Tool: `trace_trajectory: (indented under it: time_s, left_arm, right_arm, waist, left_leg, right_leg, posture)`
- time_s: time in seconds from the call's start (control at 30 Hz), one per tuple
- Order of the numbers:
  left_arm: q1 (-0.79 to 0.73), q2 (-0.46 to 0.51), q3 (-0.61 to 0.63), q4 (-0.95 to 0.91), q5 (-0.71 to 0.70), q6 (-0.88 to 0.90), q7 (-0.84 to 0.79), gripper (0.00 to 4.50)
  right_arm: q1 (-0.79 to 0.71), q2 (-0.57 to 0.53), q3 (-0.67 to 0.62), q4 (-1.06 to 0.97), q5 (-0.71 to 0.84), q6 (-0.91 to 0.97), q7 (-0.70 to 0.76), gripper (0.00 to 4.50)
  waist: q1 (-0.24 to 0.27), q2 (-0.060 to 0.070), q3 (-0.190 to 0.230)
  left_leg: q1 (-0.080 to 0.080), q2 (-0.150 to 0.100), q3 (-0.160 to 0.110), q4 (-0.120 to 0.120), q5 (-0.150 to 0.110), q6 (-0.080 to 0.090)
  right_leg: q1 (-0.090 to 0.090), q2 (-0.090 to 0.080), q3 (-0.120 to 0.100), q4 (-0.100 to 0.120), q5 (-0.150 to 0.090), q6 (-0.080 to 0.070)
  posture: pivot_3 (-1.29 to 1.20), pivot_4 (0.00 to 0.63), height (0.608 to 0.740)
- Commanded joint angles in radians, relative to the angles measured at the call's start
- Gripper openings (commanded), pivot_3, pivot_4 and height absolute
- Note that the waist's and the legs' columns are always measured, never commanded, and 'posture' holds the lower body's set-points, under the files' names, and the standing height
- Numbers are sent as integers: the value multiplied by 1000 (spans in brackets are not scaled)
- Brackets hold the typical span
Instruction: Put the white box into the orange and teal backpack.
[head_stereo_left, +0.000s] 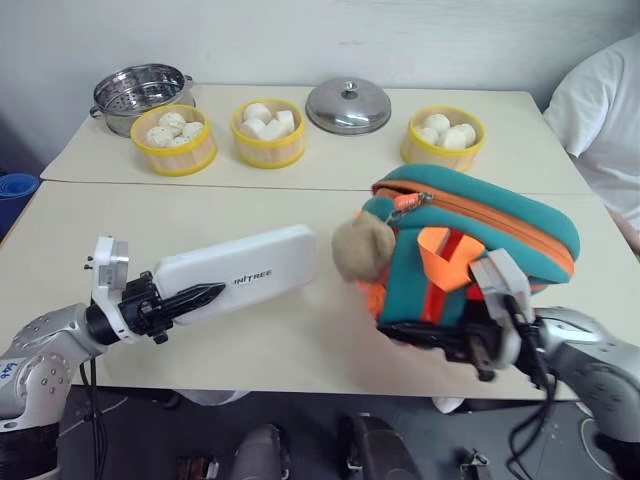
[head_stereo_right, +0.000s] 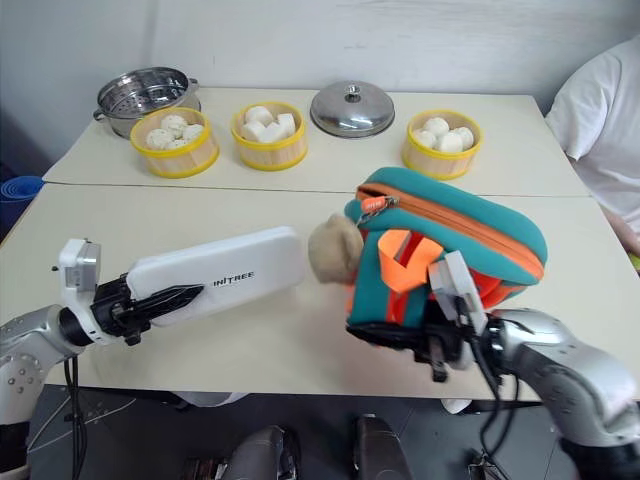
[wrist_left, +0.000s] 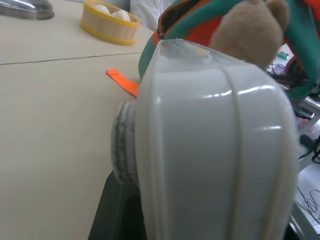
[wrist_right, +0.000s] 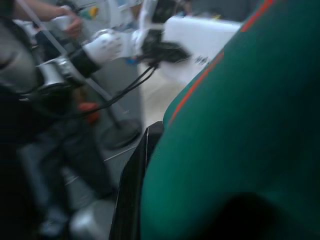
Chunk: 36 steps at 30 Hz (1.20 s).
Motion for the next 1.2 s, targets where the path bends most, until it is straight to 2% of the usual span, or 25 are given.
trace_trajectory:
  time_s: [0.03, 0.13, 0.3, 0.43, 0.57, 0.77, 0.87, 0.97, 1.1, 1.2]
  left_arm:
    - [-39, -10, 79, -67, -122, 13, 29, 1527]
    - [-133, -27, 81, -131, -216, 43, 104, 1527]
    - [-318, -63, -45, -129, -155, -3, 131, 1527]
    - [-459, -75, -211, -64, -4, -86, 60, 1527]
    - [-538, -99, -308, 29, 113, -178, 0, 1527]
    - [-705, -71, -499, 108, 283, -173, -86, 1527]
    - [-828, -47, -652, 137, 406, -111, -123, 1527]
    - [-944, -141, -727, 204, 480, -105, -77, 1527]
    - [-1091, -384, -800, 433, 591, -208, 0, 1527]
    - [-1147, -583, -754, 657, 604, -312, 89, 1527]
  right_arm:
    - [57, -117, -112, 36, 40, 61, 97, 18]
    - [74, -201, -154, 145, -34, 62, 149, 18]
    - [28, -222, -144, 251, -117, 22, 187, 18]
    - [-12, -218, -124, 305, -173, -7, 226, 18]
    - [-27, -202, -118, 306, -185, -5, 238, 18]
    - [-21, -169, -121, 276, -185, 6, 204, 18]
    - [-19, -157, -124, 259, -181, 11, 183, 18]
    - [-24, -139, -119, 249, -182, 8, 166, 18]
    - [-35, -98, -95, 242, -197, -13, 156, 18]
    - [-45, -77, -69, 250, -231, -49, 164, 18]
  waist:
    - [4, 0, 0]
    - [13, -4, 2]
    - [14, -3, 1]
    - [14, -3, 1]
    - [6, -4, 1]
    - [7, -5, 2]
    - [8, -5, 3]
    - [12, -5, 2]
    - [30, -6, 3]
    - [29, -6, 3]
  left_leg:
    - [0, 0, 0, 0, 0, 0]
    - [-1, 0, -1, 1, 0, 1]
    - [0, -1, -1, 0, 0, 1]
    - [-1, -1, 0, 1, 1, 0]
    - [-1, -1, 2, 2, 4, -4]
    - [-1, -1, 2, 2, 4, -4]
    - [-1, -1, 2, 2, 4, -5]
    - [-1, -1, 2, 3, 4, -5]
    - [-2, -1, 2, 5, 4, -4]
    - [-3, -2, 3, 5, 4, -3]
  right_leg:
    - [0, 0, 0, 0, 0, 0]
    - [0, -1, -1, -1, 0, 0]
    - [2, -1, -2, -1, 0, 0]
    - [2, 1, -2, -2, 1, 1]
    - [2, 3, 0, -2, 1, 2]
    - [2, 3, 1, -2, 2, 4]
    - [2, 3, 1, -1, 1, 5]
    - [2, 3, 2, -2, 1, 5]
    - [2, 3, 2, -1, 1, 6]
    - [1, 4, 3, -2, 1, 7]
  posture:
    - [0, 150, 740]
    - [0, 150, 740]
    - [0, 150, 740]
    - [0, 150, 740]
    - [0, 150, 740]
    - [0, 150, 740]
    - [0, 150, 740]
    - [0, 150, 740]
    - [0, 150, 740]
    - [0, 150, 740]
